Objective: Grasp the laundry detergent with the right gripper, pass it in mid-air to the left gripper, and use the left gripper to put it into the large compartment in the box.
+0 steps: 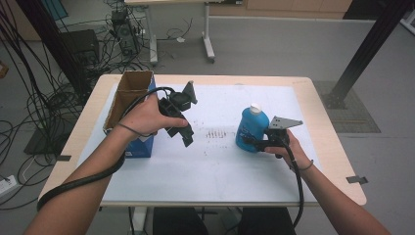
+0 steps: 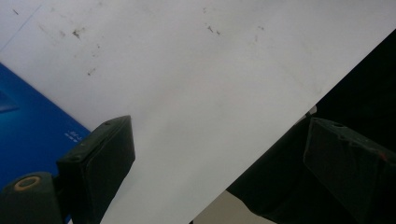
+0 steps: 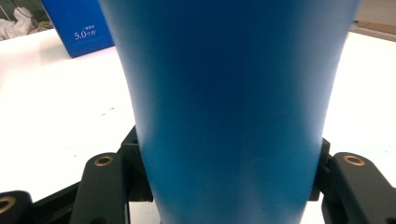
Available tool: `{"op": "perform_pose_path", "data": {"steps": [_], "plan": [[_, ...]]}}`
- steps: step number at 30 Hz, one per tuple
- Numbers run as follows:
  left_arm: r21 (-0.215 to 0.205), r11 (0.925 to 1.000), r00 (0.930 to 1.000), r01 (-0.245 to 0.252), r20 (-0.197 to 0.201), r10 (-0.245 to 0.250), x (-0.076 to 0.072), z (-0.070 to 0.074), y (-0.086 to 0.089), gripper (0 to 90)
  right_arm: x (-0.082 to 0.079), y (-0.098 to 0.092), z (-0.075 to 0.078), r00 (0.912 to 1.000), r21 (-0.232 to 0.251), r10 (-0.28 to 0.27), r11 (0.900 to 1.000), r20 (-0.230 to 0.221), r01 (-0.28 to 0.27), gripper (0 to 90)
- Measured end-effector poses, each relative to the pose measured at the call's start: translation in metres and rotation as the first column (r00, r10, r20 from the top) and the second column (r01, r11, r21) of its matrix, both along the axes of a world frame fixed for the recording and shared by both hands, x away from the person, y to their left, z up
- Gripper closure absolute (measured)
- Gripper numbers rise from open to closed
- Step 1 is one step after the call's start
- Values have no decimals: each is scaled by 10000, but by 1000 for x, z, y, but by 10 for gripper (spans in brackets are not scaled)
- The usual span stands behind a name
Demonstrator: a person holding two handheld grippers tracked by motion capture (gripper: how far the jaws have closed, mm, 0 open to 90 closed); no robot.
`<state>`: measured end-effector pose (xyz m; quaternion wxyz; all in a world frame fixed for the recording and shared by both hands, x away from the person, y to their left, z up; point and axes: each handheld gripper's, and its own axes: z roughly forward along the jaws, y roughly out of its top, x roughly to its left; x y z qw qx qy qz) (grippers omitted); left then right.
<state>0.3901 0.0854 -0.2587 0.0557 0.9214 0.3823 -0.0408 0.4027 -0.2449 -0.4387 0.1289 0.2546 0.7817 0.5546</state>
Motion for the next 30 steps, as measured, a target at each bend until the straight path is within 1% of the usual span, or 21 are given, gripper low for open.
{"op": "perform_pose_path", "data": {"steps": [5,7,11,15,16,30], "plan": [[-2,10000,10000,-5,-45,5,-1,-1,0,92,0,0,0,10000,-27,-36,10000,27,36,399],[75,10000,10000,-25,-60,26,-1,-1,0,92,-1,0,0,10000,-56,-42,10000,60,43,400],[3,10000,10000,-52,-36,52,-1,0,1,91,-1,1,0,9999,-53,-75,10000,70,75,402],[19,10000,10000,-39,-41,39,0,0,1,91,-1,1,0,9999,-57,-71,10000,110,71,403],[74,10000,10000,-34,-34,34,0,0,1,91,-2,1,0,9999,-49,-68,10000,136,69,404],[-4,10000,10000,-45,-29,45,1,0,0,91,-2,0,-1,9997,-17,-45,10000,227,45,406]]}}
